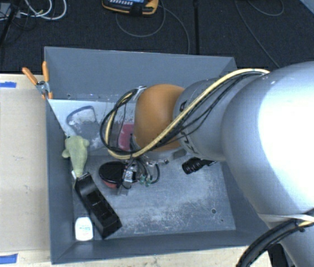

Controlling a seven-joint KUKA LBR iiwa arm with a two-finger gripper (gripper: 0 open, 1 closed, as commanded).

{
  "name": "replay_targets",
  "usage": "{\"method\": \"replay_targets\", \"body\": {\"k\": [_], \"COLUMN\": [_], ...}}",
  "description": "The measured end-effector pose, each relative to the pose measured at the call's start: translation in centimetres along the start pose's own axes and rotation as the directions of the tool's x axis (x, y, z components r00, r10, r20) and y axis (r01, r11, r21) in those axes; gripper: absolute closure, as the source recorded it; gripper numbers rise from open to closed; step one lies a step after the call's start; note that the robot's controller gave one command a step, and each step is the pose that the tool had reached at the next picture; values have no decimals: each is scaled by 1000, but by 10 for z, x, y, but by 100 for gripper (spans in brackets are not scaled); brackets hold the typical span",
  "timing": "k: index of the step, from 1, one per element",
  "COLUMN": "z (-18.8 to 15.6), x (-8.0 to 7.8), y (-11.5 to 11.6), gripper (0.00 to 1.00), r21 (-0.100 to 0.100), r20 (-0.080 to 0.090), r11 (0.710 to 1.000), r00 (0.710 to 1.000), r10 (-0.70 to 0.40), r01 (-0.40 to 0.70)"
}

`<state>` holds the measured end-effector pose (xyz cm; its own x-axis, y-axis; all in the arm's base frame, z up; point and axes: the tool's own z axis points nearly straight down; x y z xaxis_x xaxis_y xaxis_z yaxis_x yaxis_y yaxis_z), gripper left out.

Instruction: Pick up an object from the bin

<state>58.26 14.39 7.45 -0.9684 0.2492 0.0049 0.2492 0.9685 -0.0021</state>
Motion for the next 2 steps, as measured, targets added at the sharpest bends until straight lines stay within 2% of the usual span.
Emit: {"method": "replay_targets", "body": {"k": [2], "z": [-4], "x": [0], "y": [0], "gripper": [100], "r21": [1], "r20": [-1], "r11": [1000], "r00": [1000], "r10": [1], "r01": [-1]}}
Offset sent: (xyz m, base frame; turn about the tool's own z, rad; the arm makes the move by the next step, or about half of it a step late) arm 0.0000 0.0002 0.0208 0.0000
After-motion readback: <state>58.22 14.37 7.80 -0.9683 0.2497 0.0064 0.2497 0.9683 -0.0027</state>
